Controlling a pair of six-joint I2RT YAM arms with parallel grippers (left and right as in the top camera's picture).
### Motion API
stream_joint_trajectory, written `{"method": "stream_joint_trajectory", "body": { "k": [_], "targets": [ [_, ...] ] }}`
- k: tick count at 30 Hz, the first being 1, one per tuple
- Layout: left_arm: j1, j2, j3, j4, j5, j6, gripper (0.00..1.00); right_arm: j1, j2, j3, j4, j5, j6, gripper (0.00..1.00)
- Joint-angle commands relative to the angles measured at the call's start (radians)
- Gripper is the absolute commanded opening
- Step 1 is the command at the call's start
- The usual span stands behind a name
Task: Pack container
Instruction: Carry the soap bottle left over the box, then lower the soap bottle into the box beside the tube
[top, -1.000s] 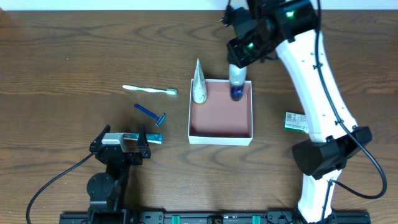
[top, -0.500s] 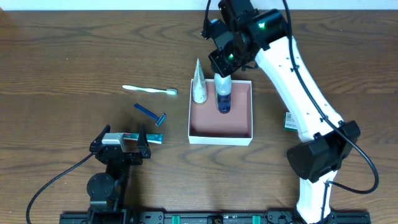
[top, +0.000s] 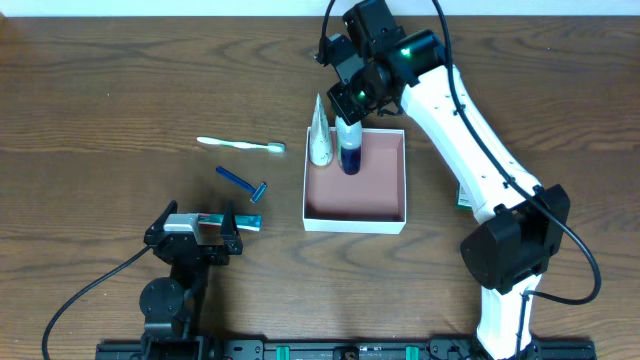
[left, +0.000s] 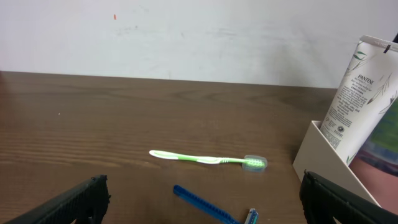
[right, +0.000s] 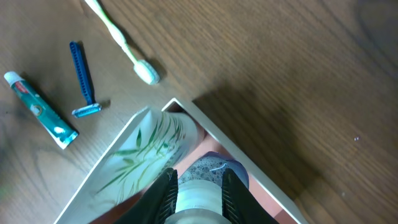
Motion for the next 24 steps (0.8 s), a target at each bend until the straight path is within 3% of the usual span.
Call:
{"method": "stream_joint_trajectory", "body": {
  "k": [1, 16, 19, 24],
  "targets": [
    [0.001, -0.001, -0.016, -0.034, 0.018, 0.006, 0.98, 0.015, -0.003, -0.013, 0.028, -0.019, -0.006, 0.22],
    [0.001, -0.001, -0.016, -0.034, 0.018, 0.006, 0.98, 0.028, -0.003, -0.146, 0.156, -0.019, 0.005, 0.25],
    [0.001, -0.001, -0.016, -0.034, 0.018, 0.006, 0.98, 0.028, -0.003, -0.146, 0.156, -0.019, 0.005, 0.4],
    [0.001, -0.001, -0.016, -0.034, 0.018, 0.006, 0.98, 0.028, -0.003, -0.146, 0.155, -0.019, 0.005, 0.49]
  ]
}}
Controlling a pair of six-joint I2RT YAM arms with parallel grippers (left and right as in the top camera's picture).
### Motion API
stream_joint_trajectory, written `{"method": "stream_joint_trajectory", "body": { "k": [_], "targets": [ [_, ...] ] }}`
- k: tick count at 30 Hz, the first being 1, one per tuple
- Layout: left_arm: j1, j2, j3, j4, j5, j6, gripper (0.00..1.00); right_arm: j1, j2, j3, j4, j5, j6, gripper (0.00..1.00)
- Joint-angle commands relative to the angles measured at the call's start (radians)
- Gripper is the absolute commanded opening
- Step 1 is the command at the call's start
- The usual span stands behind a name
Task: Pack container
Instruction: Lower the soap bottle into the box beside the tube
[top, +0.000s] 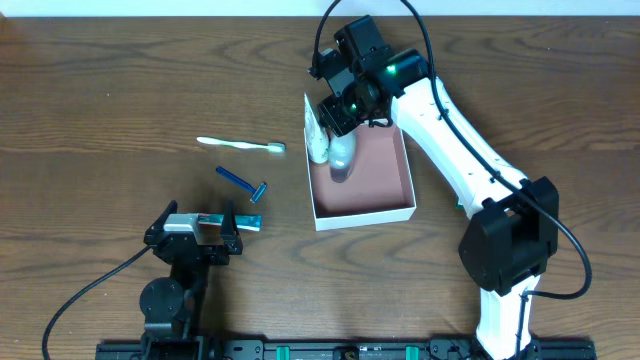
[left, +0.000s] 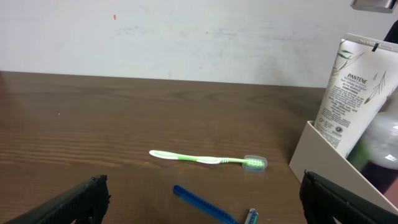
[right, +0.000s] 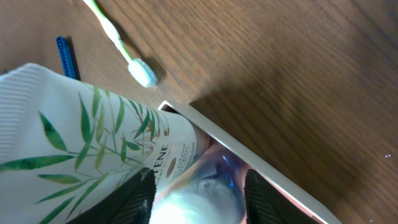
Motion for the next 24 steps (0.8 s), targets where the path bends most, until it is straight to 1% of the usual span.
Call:
{"method": "stream_joint_trajectory", "body": {
  "k": [1, 7, 10, 19, 24],
  "targets": [
    [0.001, -0.001, -0.016, -0.034, 0.018, 0.006, 0.98, 0.01, -0.003, 0.006, 0.0, -0.016, 0.003, 0.49],
    [0.001, -0.001, -0.016, -0.034, 0.018, 0.006, 0.98, 0.007, -0.004, 0.02, -0.019, -0.015, 0.003, 0.49],
    [0.001, -0.001, -0.016, -0.034, 0.018, 0.006, 0.98, 0.0, -0.006, 0.052, -0.055, -0.014, 0.002, 0.49],
    [0.001, -0.001, -0.016, -0.034, 0.018, 0.006, 0.98, -0.068, -0.007, 0.271, -0.217, -0.001, 0.017, 0.52],
    [0.001, -0.001, -0.016, -0.034, 0.018, 0.006, 0.98, -0.121, -0.007, 0.306, -0.356, 0.038, 0.084, 0.48]
  ]
}}
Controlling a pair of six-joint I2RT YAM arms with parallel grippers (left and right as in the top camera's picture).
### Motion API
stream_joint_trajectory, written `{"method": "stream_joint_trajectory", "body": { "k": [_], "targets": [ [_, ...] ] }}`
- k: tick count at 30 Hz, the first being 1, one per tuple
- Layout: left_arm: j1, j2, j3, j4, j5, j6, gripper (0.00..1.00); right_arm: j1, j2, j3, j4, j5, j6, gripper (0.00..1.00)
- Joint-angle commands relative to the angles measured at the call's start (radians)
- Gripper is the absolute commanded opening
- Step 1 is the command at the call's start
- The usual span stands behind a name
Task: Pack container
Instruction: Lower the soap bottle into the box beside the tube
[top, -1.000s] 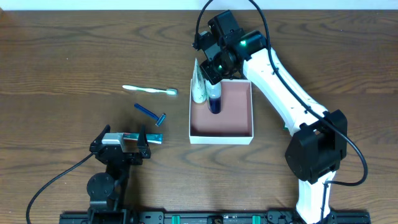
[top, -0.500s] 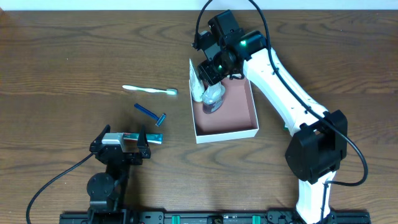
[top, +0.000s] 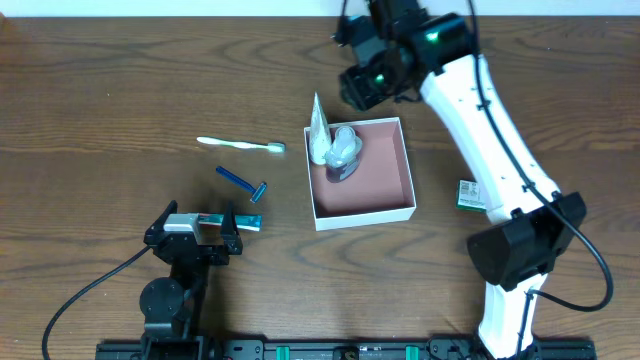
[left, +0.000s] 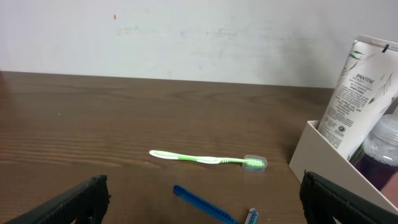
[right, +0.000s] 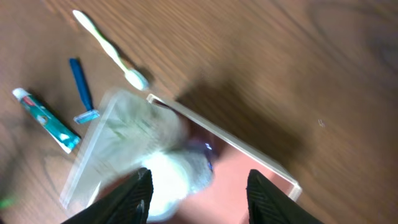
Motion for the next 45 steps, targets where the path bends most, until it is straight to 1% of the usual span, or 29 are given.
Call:
{"method": "stream_joint_trajectory", "body": {
  "k": [1, 4, 6, 9, 15, 21, 30, 37, 45],
  "targets": [
    [0.001, -0.001, -0.016, -0.034, 0.018, 0.006, 0.98, -0.039, -0.006, 0.007, -0.08, 0.026, 0.066, 0.46],
    [0.001, -0.001, -0.016, -0.034, 0.018, 0.006, 0.98, -0.054, -0.006, -0.019, -0.164, 0.026, 0.109, 0.42],
    [0.001, -0.001, -0.016, -0.034, 0.018, 0.006, 0.98, -0.054, -0.006, -0.044, -0.184, 0.026, 0.121, 0.41],
    [0.001, -0.001, -0.016, -0.034, 0.018, 0.006, 0.98, -0.042, -0.006, -0.105, -0.179, 0.026, 0.149, 0.38],
    [0.001, -0.001, -0.016, -0.034, 0.018, 0.006, 0.98, -0.02, -0.006, -0.253, -0.093, 0.024, 0.216, 0.31],
    [0.001, -0.001, -0.016, -0.034, 0.018, 0.006, 0.98, 0.003, -0.006, -0.354, 0.023, -0.007, 0.228, 0.3],
    [0.001, -0.001, -0.016, -0.034, 0.018, 0.006, 0.98, 0.031, -0.006, -0.457, 0.192, -0.018, 0.272, 0.3],
    [0.001, -0.001, -0.016, -0.034, 0.018, 0.006, 0.98, 0.035, -0.006, -0.478, 0.273, -0.035, 0.288, 0.31],
    [0.001, -0.001, -0.016, -0.034, 0.018, 0.006, 0.98, 0.035, -0.006, -0.478, 0.324, -0.045, 0.29, 0.32]
  ]
}}
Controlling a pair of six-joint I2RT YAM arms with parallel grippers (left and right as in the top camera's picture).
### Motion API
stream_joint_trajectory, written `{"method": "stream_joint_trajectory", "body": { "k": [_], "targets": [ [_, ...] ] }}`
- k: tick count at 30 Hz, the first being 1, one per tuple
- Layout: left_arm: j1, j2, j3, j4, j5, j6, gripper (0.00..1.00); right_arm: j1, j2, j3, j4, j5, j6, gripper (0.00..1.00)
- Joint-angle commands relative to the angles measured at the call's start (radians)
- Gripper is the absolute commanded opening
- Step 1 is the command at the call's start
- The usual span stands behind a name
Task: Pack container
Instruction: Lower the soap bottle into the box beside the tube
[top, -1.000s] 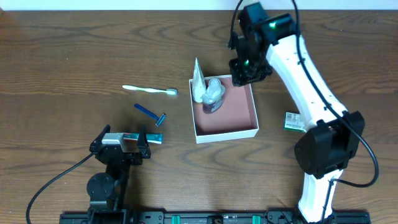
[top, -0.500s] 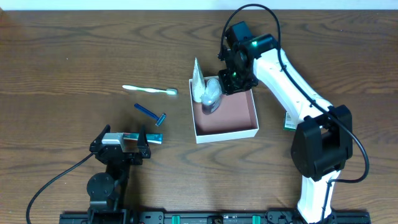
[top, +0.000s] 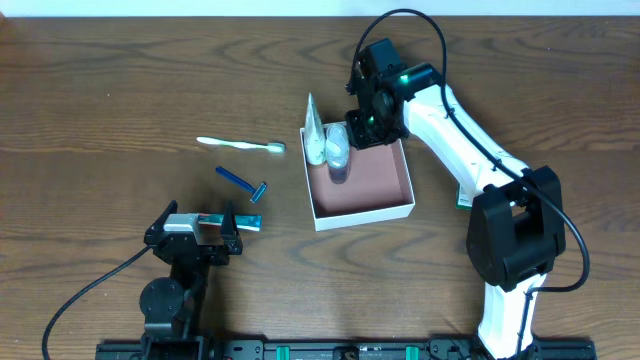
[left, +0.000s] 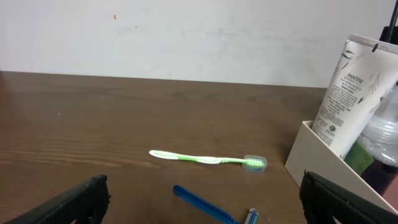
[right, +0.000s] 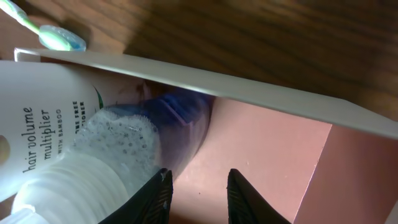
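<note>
The white box with a pink floor (top: 380, 185) holds a white Pantene tube (top: 314, 128) standing at its far left corner and a clear bottle of purple liquid (top: 338, 150) leaning against it. My right gripper (right: 200, 193) is open and low inside the box (right: 261, 102). Its left finger rests against the bottle (right: 124, 149) and nothing is between the fingers. My left gripper (left: 208, 202) is open near the front edge, over a toothpaste tube (top: 240, 222). A green toothbrush (top: 240, 146) and a blue razor (top: 243, 184) lie left of the box.
A small green packet (top: 464, 194) lies right of the box, partly under the right arm. In the left wrist view the toothbrush (left: 208, 159) and razor (left: 205, 204) lie ahead, with the box wall (left: 317, 155) at the right.
My right gripper was open, raised beyond the box's far edge. Now it is down inside the box beside the bottle, still open. The left arm has not moved.
My right gripper was shut on the bottle, upright in the box beside the tube. Then its fingers stood open around the tilted bottle and the box had shifted a little. Then it was clear of the box, the bottle leaning inside. Now it is back in the box.
</note>
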Motion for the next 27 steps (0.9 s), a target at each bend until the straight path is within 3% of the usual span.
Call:
{"method": "stream_joint_trajectory", "body": {
  "k": [1, 9, 27],
  "targets": [
    [0.001, -0.001, -0.016, -0.034, 0.018, 0.006, 0.98, 0.014, -0.004, -0.001, 0.013, -0.043, 0.014, 0.32],
    [0.001, -0.001, -0.016, -0.034, 0.018, 0.006, 0.98, -0.016, -0.004, 0.026, -0.006, -0.043, 0.01, 0.3],
    [0.001, -0.001, -0.016, -0.034, 0.018, 0.006, 0.98, -0.057, -0.004, 0.074, -0.351, 0.053, -0.035, 0.19]
  ]
}}
